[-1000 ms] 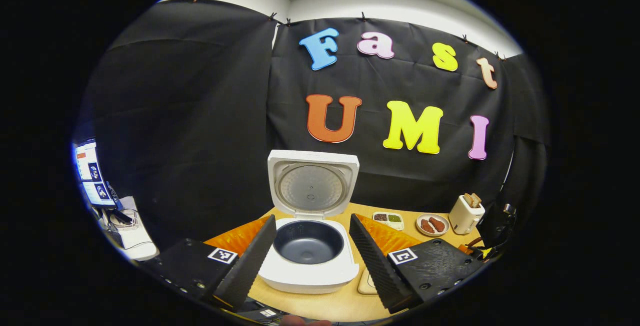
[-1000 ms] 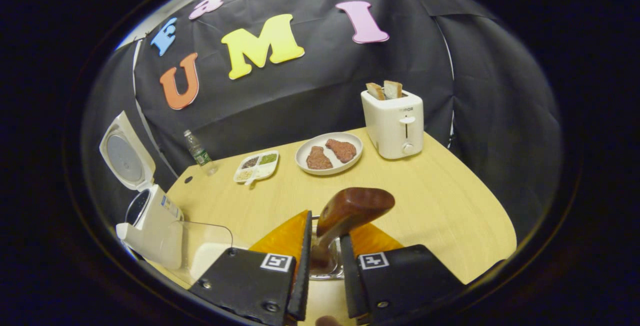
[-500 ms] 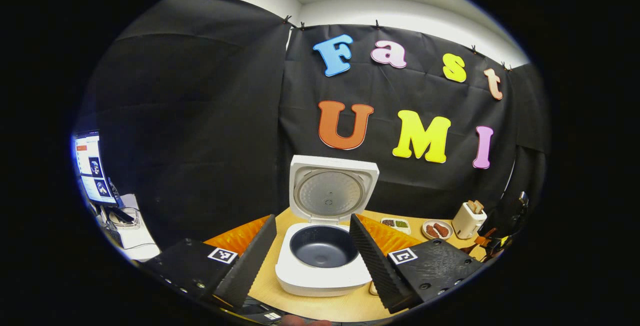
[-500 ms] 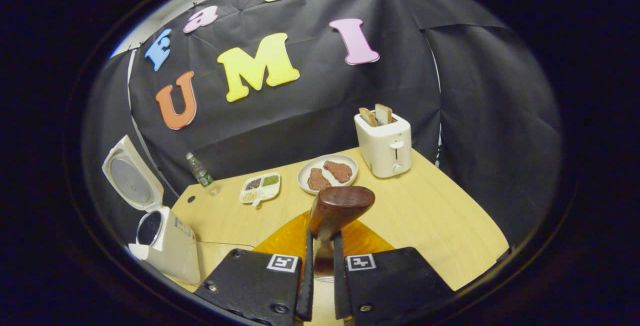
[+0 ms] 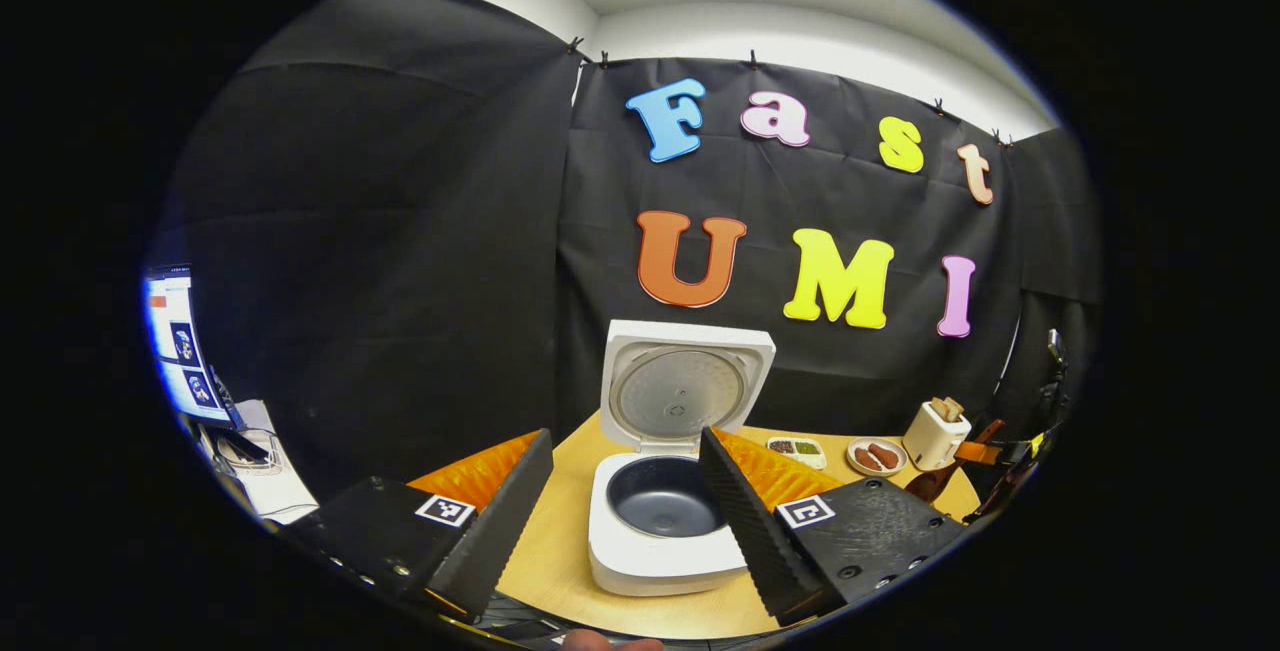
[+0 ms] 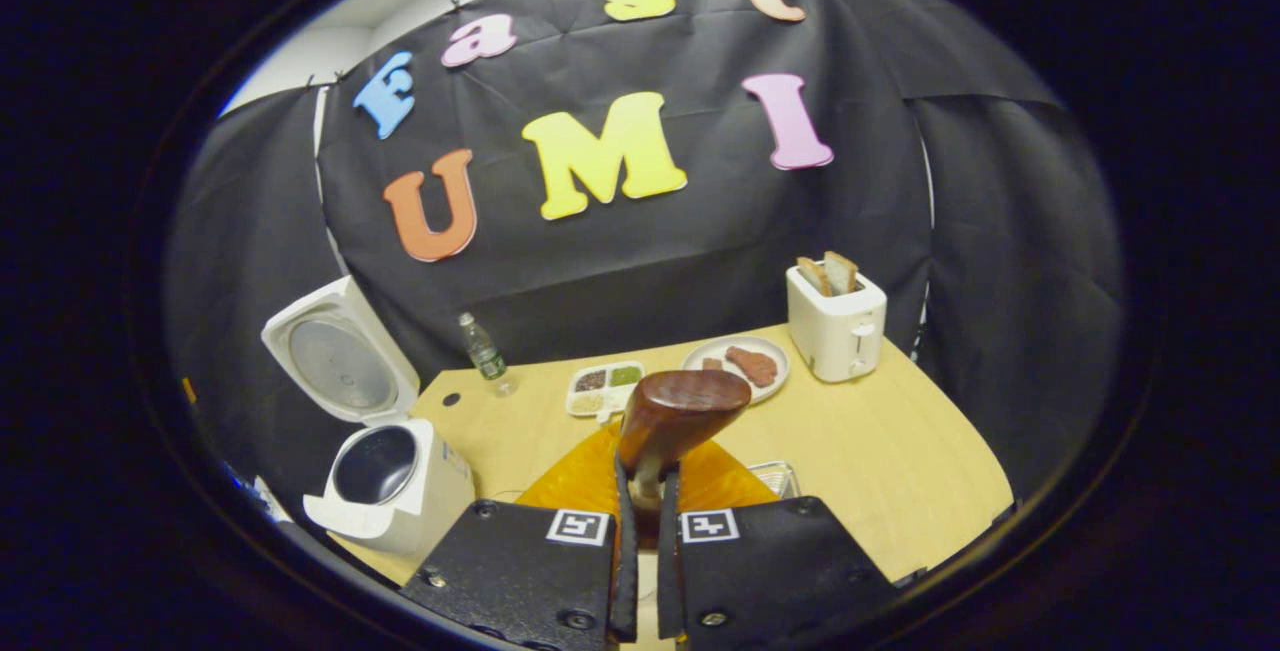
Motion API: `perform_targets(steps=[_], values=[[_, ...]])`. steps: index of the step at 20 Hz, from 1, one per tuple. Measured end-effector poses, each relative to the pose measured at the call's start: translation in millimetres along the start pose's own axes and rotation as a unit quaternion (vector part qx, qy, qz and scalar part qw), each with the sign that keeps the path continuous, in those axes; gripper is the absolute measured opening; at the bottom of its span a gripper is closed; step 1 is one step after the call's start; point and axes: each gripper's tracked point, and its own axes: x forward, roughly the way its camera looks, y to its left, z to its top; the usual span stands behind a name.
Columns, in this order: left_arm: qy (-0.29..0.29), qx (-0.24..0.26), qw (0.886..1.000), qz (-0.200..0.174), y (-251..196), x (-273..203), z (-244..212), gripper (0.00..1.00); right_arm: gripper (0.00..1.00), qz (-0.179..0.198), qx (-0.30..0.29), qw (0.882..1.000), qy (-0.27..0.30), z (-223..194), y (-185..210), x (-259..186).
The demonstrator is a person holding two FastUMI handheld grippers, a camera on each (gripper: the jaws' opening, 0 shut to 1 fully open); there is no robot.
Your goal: Close the left gripper, press the button to open the rice cooker; take a wooden spoon from the chopstick holder with the right hand, scoop a spoonful of rice and pour it into the rice cooker, then put the wooden spoon back into the chopstick holder.
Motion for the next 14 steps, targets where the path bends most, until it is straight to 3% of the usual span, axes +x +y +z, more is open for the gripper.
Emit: perform_targets(steps=[3, 7, 14], values=[[0.003, 0.005, 1.000, 0.002, 16.3, -2.6, -2.7, 0.94, 0.13, 0.011, -0.050, 0.998, 0.019, -27.7, 29.8, 7.9], [0.009, 0.004, 1.000, 0.007, 37.8, -7.6, -7.1, 0.94, 0.13, -0.008, -0.131, 0.991, 0.031, -63.1, 44.3, 25.8], [0.042, 0.021, 0.999, -0.005, 49.8, -10.7, -25.2, 0.94, 0.13, -0.058, -0.270, 0.961, 0.031, -107.6, 51.4, 53.7]])
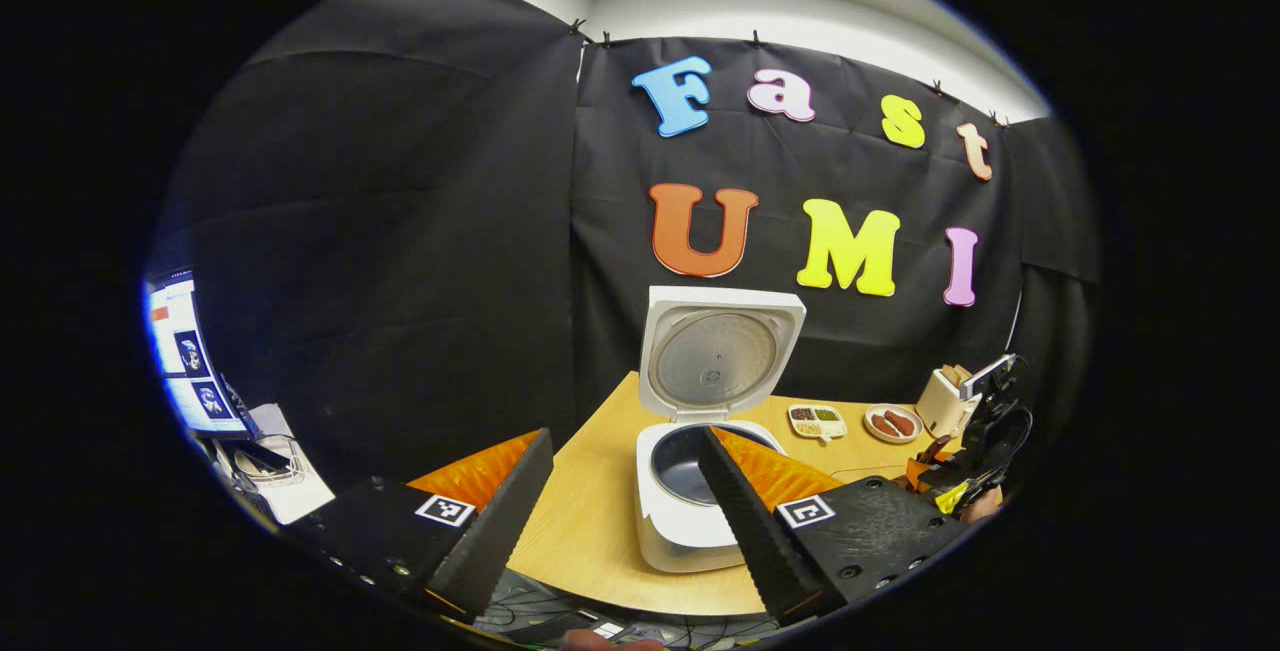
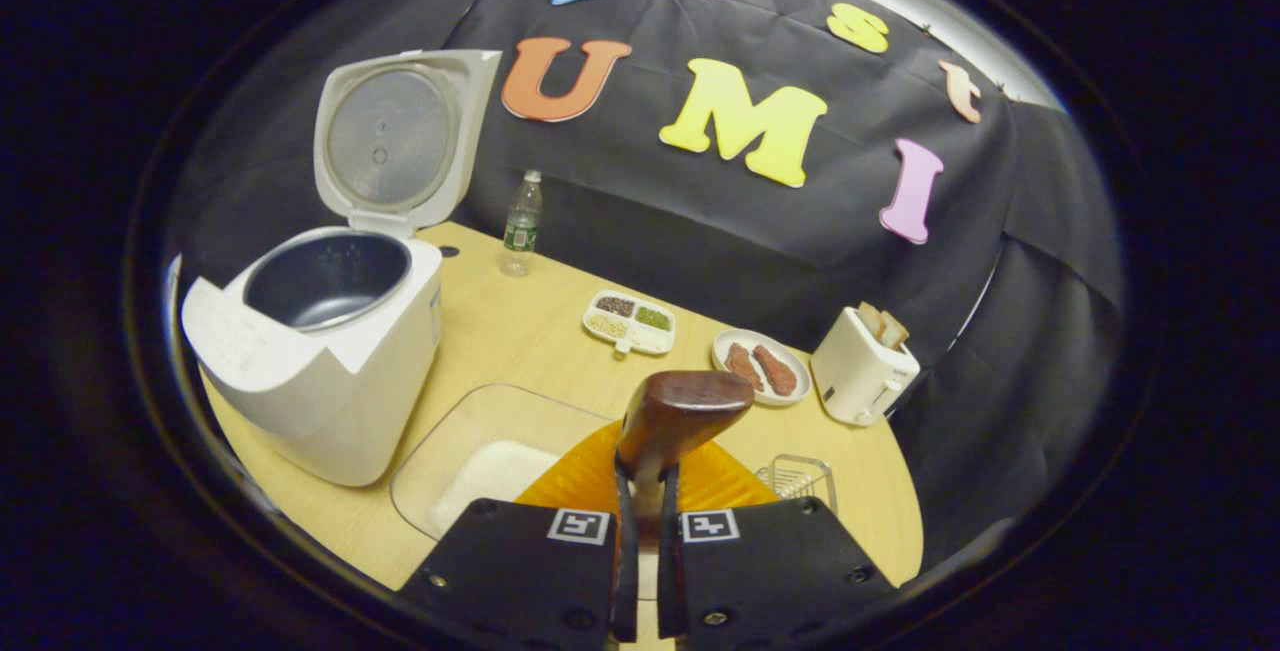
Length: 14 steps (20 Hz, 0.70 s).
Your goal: Close the left gripper, press the button to open the rice cooker; take a wooden spoon from the chopstick holder with the right hand, scoop a spoonful of rice and pour it into the rice cooker, then put the wooden spoon back into the chopstick holder.
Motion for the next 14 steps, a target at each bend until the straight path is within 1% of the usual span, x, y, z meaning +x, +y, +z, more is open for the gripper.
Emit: perform_targets(steps=[1, 3, 4, 6, 8, 11, 12, 14], values=[[0.001, 0.001, 1.000, -0.002, 0.0, -0.4, -0.1, 0.94, 0.13, 0.001, -0.001, 1.000, 0.004, -5.2, 4.2, 2.3], [0.004, 0.002, 1.000, -0.005, 3.4, 1.0, -0.4, 0.94, 0.13, 0.007, 0.019, 1.000, 0.006, -12.3, 10.2, 3.8], [0.006, 0.003, 1.000, -0.004, 5.3, 1.4, -1.4, 0.94, 0.13, 0.018, 0.042, 0.999, 0.007, -11.6, 14.2, 4.3], [0.008, 0.001, 1.000, -0.003, 9.4, 2.1, -1.8, 0.94, 0.13, 0.042, 0.106, 0.993, 0.015, -12.4, 24.7, 4.1], [0.009, 0.000, 1.000, -0.002, 11.6, 0.2, -2.3, 0.94, 0.13, 0.052, 0.159, 0.986, 0.022, -11.3, 26.8, 6.6], [0.010, 0.004, 1.000, 0.000, 13.5, -2.4, -2.0, 0.94, 0.13, 0.065, 0.210, 0.975, 0.028, -8.5, 32.4, 7.5], [0.009, 0.004, 1.000, 0.001, 14.7, -4.4, -0.9, 0.94, 0.13, 0.077, 0.234, 0.969, 0.030, -8.5, 38.5, 7.1], [0.010, 0.007, 1.000, 0.002, 14.1, -5.8, -2.3, 0.94, 0.13, 0.103, 0.287, 0.952, 0.033, -6.9, 49.2, 7.0]])
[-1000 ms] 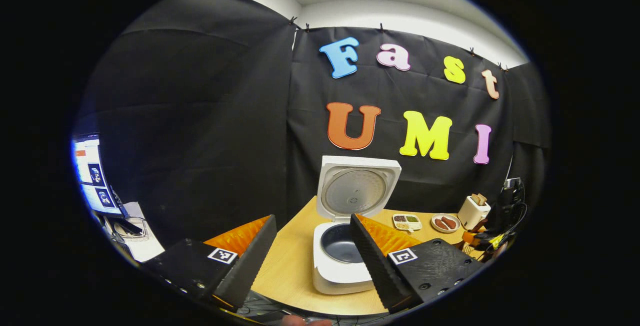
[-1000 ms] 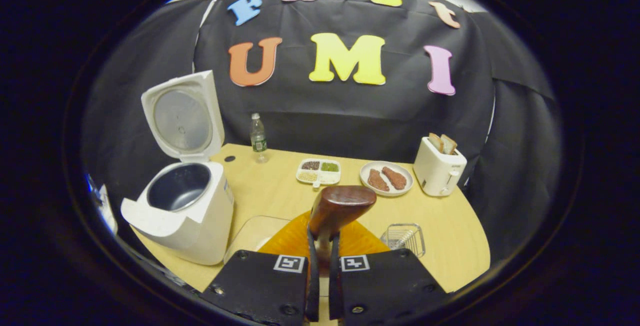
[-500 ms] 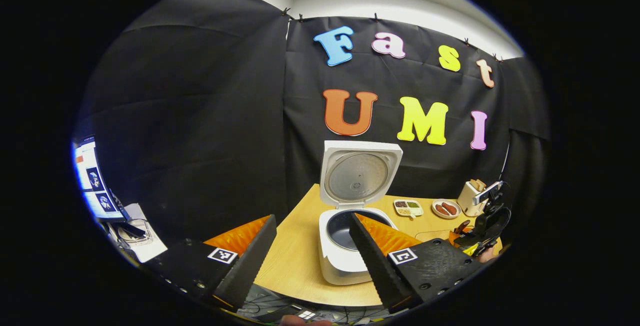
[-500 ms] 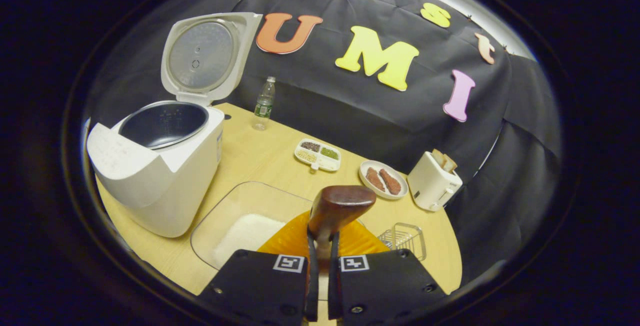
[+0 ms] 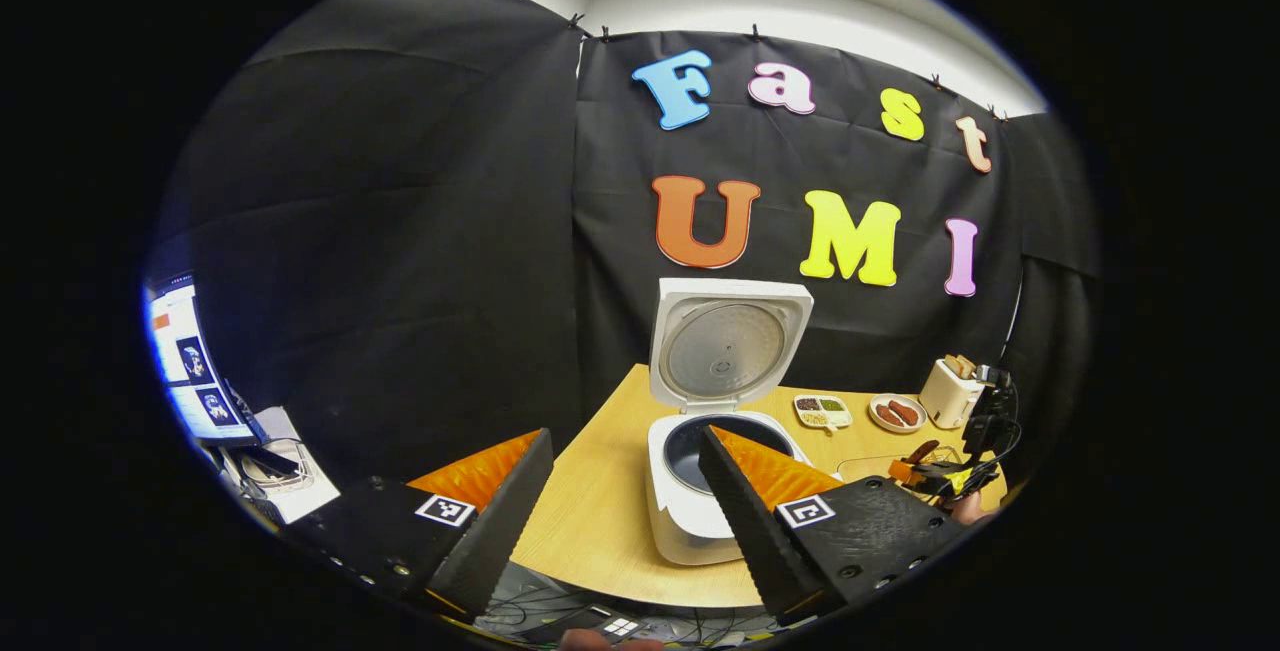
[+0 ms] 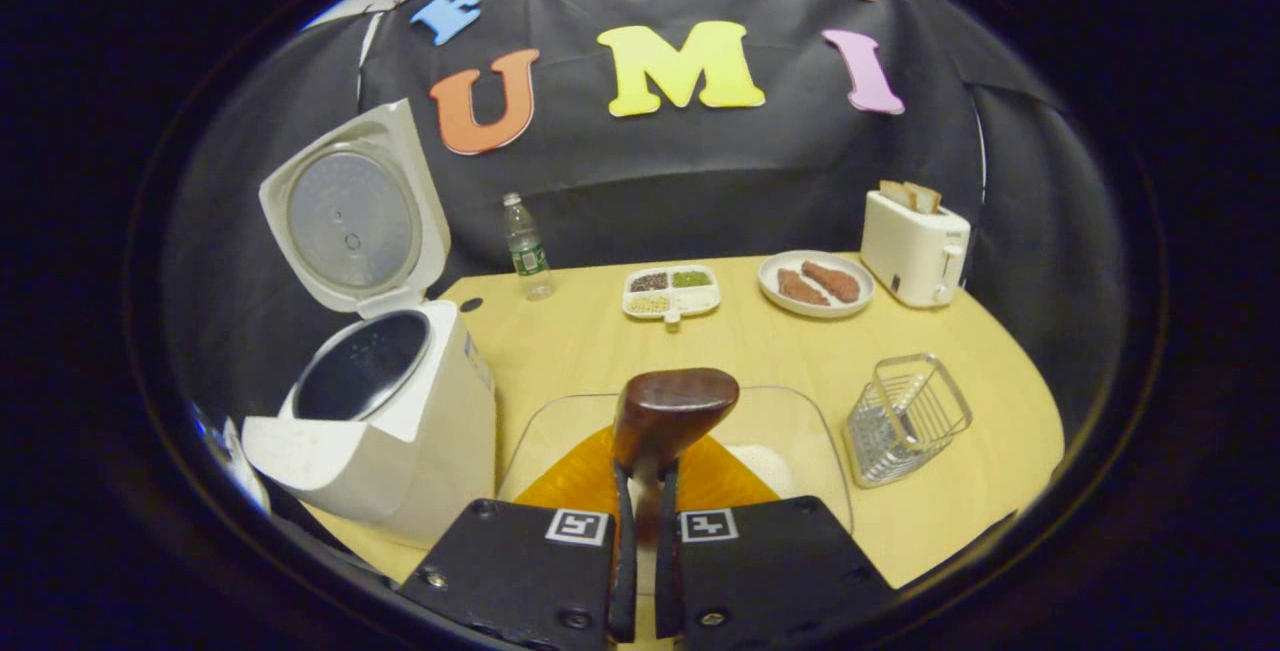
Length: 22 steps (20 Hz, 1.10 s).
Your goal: Close the left gripper, press the button to open the rice cooker; take a wooden spoon from the chopstick holder with the right hand, scoop a spoonful of rice and pour it into the rice cooker, then put the wooden spoon back into the chopstick holder.
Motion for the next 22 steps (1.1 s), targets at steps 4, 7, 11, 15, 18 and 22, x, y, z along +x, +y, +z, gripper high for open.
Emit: perform_targets(steps=[4, 7, 11, 15, 18, 22], values=[[0.002, 0.001, 1.000, 0.002, -5.4, -3.7, 0.9, 0.94, 0.13, 0.026, 0.132, 0.991, 0.007, 1.1, -5.8, 5.8], [0.000, 0.003, 1.000, 0.000, -12.9, -7.8, 3.2, 0.94, 0.13, 0.048, 0.252, 0.966, 0.012, -1.2, -12.8, 10.1], [-0.001, 0.003, 1.000, -0.007, -29.9, -11.5, 7.6, 0.94, 0.13, 0.069, 0.334, 0.940, 0.020, -5.1, -26.0, 10.0], [-0.002, 0.002, 1.000, -0.010, -45.5, -13.7, 12.4, 0.94, 0.13, 0.097, 0.401, 0.911, 0.013, 2.0, -41.6, -0.7], [-0.007, 0.000, 1.000, -0.017, -60.6, -18.0, 16.8, 0.94, 0.12, 0.113, 0.438, 0.892, 0.002, 14.9, -55.2, -14.5], [-0.019, -0.003, 0.999, -0.026, -78.7, -20.9, 22.4, 0.94, 0.12, 0.147, 0.481, 0.864, -0.024, 51.0, -65.7, -40.3]])
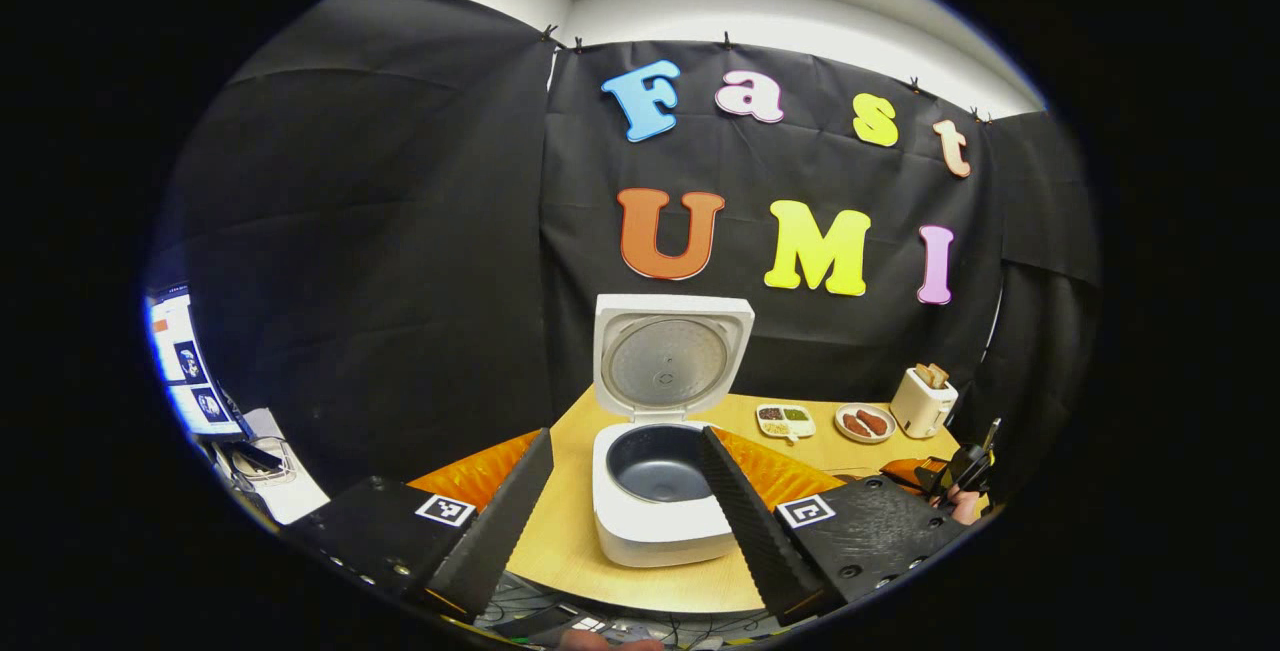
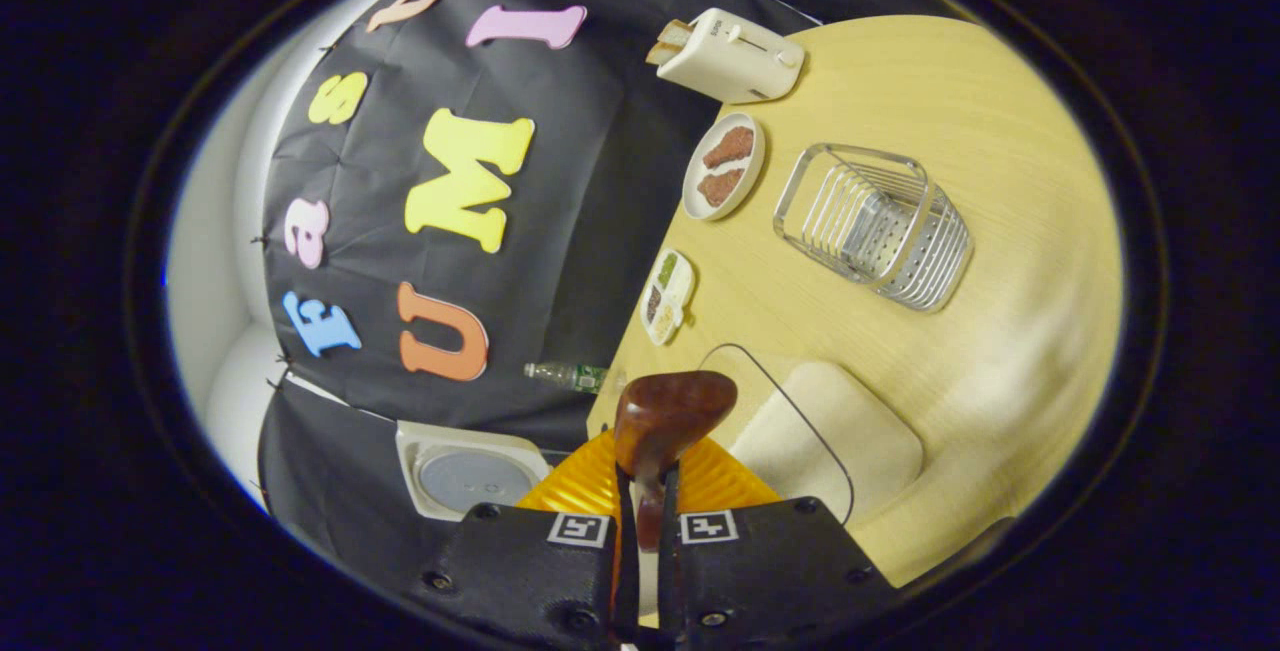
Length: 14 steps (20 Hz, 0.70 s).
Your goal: Close the left gripper, press the button to open the rice cooker; take a wooden spoon from the chopstick holder with the right hand, scoop a spoonful of rice and pour it into the rice cooker, then put the wooden spoon back into the chopstick holder.
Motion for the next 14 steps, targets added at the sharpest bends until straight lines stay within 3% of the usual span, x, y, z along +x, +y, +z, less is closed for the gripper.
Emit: perform_targets(steps=[7, 11, 14], values=[[-0.020, -0.007, 1.000, 0.008, -0.9, -8.6, 3.1, 0.94, 0.12, 0.064, 0.019, 0.998, 0.012, 5.9, 85.0, -5.1], [-0.032, -0.015, 0.999, 0.020, 7.8, -16.8, 3.6, 0.94, 0.12, 0.091, -0.008, 0.995, 0.042, -25.9, 135.9, 23.8], [-0.042, -0.021, 0.998, 0.031, 22.6, -23.7, 4.8, 0.94, 0.12, 0.091, -0.033, 0.993, 0.070, -59.7, 158.7, 52.5]])
